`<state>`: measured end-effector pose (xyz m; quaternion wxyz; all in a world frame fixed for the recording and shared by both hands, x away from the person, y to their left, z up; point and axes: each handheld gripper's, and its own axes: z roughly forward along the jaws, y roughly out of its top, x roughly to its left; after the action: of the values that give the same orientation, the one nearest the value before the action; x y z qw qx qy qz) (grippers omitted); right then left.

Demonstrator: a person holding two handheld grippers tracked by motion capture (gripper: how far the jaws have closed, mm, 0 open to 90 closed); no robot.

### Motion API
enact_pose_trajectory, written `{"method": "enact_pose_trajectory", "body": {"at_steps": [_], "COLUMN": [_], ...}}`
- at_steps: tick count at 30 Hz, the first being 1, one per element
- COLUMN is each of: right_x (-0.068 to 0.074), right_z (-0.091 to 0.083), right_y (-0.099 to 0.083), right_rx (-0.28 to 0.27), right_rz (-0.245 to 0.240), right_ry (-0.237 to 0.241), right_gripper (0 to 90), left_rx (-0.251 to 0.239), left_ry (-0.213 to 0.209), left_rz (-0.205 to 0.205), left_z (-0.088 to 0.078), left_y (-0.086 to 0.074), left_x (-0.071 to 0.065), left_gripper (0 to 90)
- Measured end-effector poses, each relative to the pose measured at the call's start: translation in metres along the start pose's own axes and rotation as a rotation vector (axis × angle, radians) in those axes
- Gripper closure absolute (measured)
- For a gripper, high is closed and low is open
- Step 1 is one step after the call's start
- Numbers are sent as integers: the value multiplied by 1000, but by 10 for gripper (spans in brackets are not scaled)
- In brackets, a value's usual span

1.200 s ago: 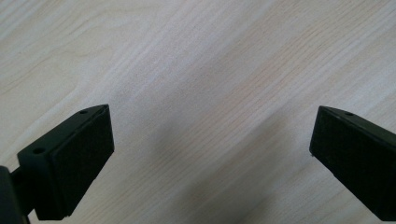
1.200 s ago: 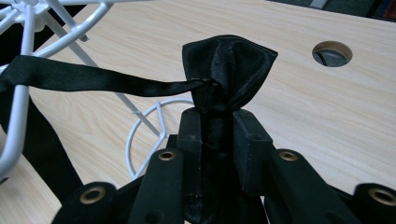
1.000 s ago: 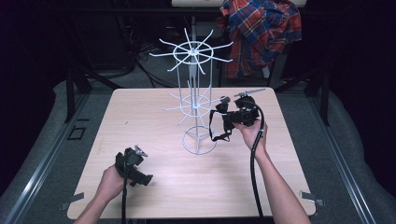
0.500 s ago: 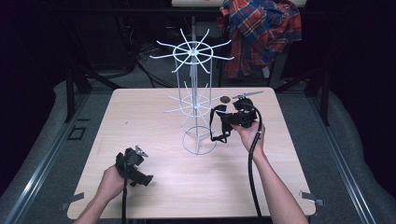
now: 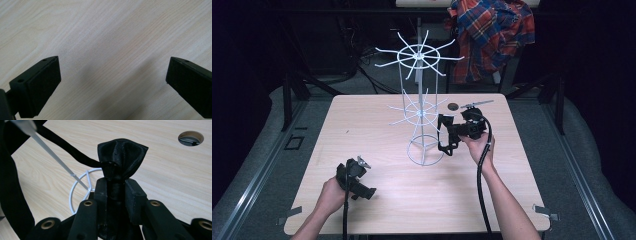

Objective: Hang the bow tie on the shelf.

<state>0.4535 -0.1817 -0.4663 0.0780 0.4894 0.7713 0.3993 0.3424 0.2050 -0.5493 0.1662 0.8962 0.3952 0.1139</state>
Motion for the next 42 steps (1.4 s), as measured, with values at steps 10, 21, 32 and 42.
{"method": "enact_pose_trajectory", "body": {"at_steps": [10,21,32,42], "right_x": [-1,4,12,17], "right_z": [-3,-11,-34,-66], "right_y": [-2,-4,-4,-13], "right_rx": [12,17,43,74], "right_rz": [4,-17,-55,-113], "right_ry": [13,10,-12,-48], "right_gripper": [690,566,393,212], "left_rx": [1,-3,0,3], "left_ry": [-2,1,0,1], "left_rz": [3,4,7,9], "left_z": [0,0,-1,0], "left_y": [0,1,2,2], "left_x": [0,-1,-2,-2], "left_gripper": [0,0,0,0]}}
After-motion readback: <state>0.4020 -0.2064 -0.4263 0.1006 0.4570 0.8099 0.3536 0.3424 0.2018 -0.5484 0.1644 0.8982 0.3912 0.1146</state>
